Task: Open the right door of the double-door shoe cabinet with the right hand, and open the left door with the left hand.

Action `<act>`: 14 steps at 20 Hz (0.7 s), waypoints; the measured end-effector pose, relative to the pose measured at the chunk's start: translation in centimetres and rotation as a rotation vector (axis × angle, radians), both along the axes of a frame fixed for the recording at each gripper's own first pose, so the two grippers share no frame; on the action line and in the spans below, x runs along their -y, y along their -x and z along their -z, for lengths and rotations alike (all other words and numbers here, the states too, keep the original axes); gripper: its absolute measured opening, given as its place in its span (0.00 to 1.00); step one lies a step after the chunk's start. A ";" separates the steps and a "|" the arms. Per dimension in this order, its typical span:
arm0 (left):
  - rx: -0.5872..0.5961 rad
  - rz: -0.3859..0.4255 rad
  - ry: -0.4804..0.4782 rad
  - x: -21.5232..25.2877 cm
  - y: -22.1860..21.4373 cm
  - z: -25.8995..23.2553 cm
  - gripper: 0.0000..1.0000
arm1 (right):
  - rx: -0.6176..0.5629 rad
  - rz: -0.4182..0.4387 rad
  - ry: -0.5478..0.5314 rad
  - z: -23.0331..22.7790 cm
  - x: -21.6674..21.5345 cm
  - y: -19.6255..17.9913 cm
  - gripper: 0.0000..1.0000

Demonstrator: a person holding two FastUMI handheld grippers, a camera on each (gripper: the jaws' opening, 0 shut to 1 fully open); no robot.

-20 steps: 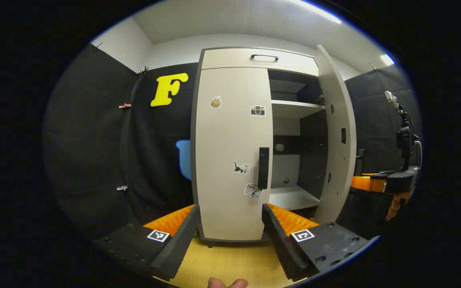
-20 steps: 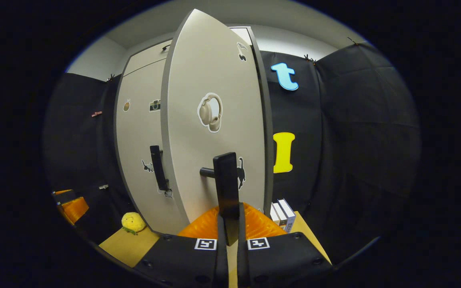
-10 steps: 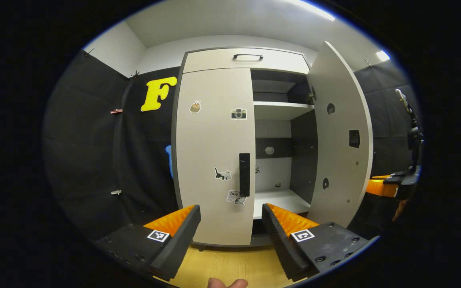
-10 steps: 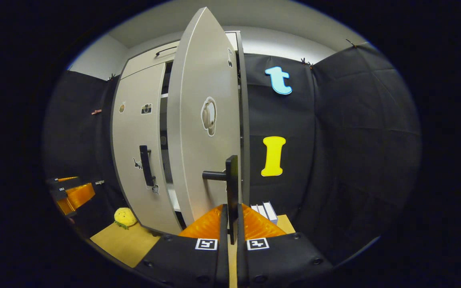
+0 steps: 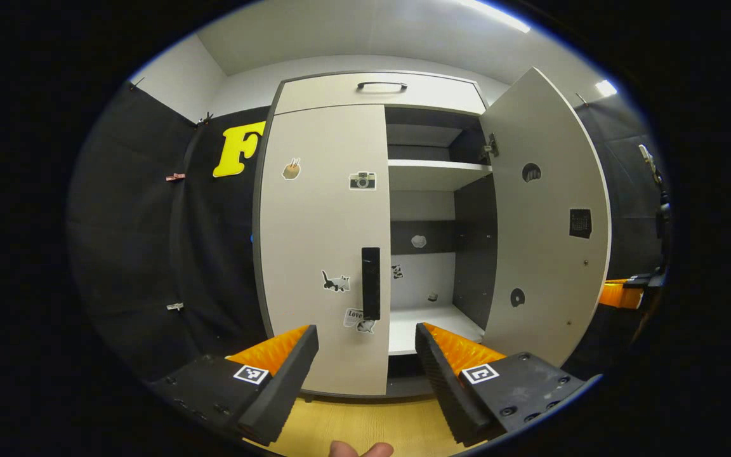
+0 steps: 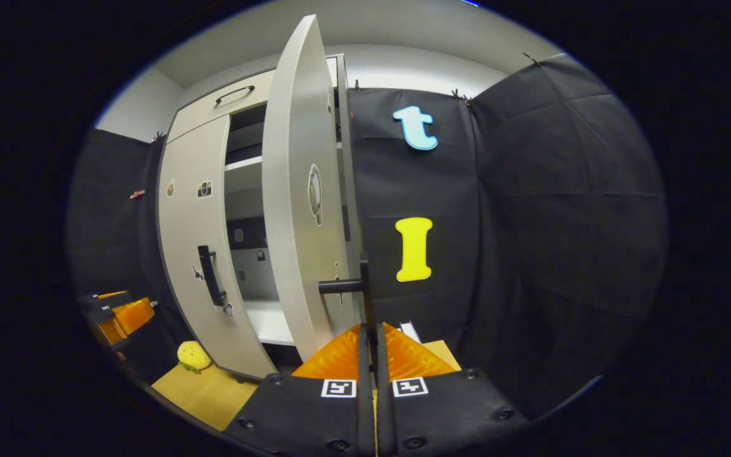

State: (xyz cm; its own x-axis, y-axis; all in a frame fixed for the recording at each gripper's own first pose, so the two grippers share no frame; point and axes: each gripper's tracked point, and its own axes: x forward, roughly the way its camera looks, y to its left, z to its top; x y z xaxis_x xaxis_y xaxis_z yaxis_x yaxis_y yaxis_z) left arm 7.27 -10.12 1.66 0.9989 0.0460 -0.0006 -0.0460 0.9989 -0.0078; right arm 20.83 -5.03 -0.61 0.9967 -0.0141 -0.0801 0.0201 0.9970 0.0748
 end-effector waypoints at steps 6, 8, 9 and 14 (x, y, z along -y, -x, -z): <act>-0.001 0.000 -0.024 0.0 -1.8 -0.4 0.95 | 0.005 -0.009 -0.006 -0.3 0.1 0.5 0.06; 0.004 -0.001 -0.028 0.0 -2.7 -0.7 0.94 | 0.009 -0.018 -0.025 -0.4 0.0 0.6 0.10; 0.006 -0.002 -0.033 0.0 -3.3 -0.8 0.94 | 0.014 -0.016 -0.029 -0.6 0.2 0.8 0.17; 0.014 -0.001 -0.055 0.1 -6.5 -1.2 0.94 | 0.001 0.007 -0.018 -0.1 1.2 2.0 0.72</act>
